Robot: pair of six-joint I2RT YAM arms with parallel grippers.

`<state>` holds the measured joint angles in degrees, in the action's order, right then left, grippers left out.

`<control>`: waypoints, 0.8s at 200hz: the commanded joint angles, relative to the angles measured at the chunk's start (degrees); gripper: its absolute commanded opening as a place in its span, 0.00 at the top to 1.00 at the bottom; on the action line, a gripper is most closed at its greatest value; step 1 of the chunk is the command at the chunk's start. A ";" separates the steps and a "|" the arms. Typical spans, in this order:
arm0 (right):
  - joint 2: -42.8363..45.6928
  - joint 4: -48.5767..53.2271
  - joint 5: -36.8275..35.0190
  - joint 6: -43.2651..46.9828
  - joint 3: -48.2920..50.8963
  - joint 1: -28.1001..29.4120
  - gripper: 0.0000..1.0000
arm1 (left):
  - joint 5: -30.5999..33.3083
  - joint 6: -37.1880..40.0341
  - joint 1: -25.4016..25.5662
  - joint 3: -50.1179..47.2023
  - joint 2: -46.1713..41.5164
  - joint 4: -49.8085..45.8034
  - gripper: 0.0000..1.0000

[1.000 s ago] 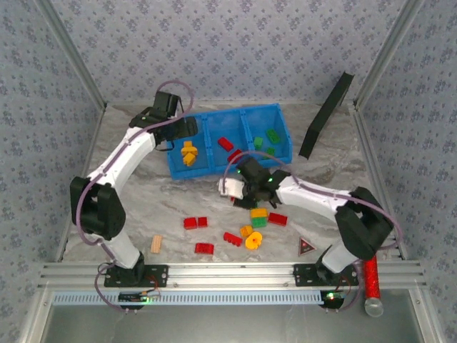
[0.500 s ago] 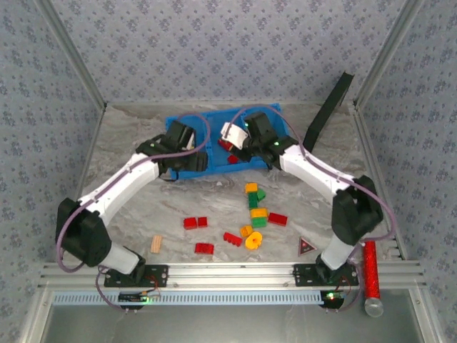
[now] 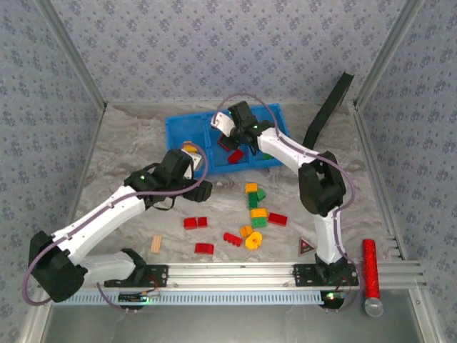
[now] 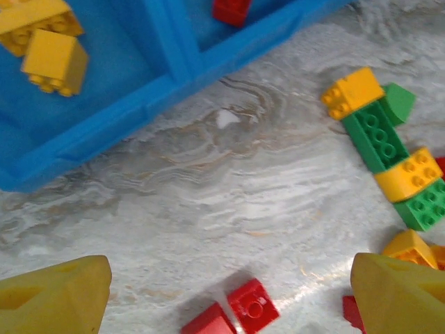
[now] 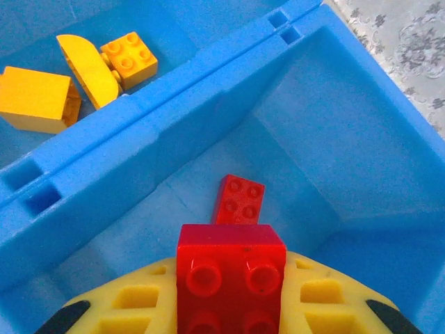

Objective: Sort the legos into containers by color
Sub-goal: Place the lego in the container.

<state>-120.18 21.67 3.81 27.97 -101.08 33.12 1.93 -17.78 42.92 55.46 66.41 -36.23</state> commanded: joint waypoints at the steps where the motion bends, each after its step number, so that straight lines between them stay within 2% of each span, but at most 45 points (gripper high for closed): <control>1: -3.11 3.58 -0.44 -2.10 -3.29 -0.16 0.78 | -2.65 -3.08 3.41 -1.53 -0.60 2.89 0.11; 30: -5.55 3.65 -2.18 -3.11 -4.21 0.18 0.75 | -2.20 -4.85 8.97 -1.07 2.74 3.88 0.11; 75: -6.97 3.73 -3.44 -3.52 -4.26 1.41 0.71 | -4.39 -3.90 18.88 4.67 12.23 5.16 0.10; 127: -6.91 4.63 -4.53 -3.17 -4.03 1.42 0.67 | -5.70 -8.50 27.47 10.19 21.80 6.73 0.10; 160: -6.39 4.06 -5.16 -3.72 -2.95 1.39 0.58 | -5.36 -11.01 31.91 13.27 26.02 6.37 0.11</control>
<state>-126.54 24.82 -0.21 24.77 -103.44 34.48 -2.74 -25.87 72.36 65.28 90.17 -29.91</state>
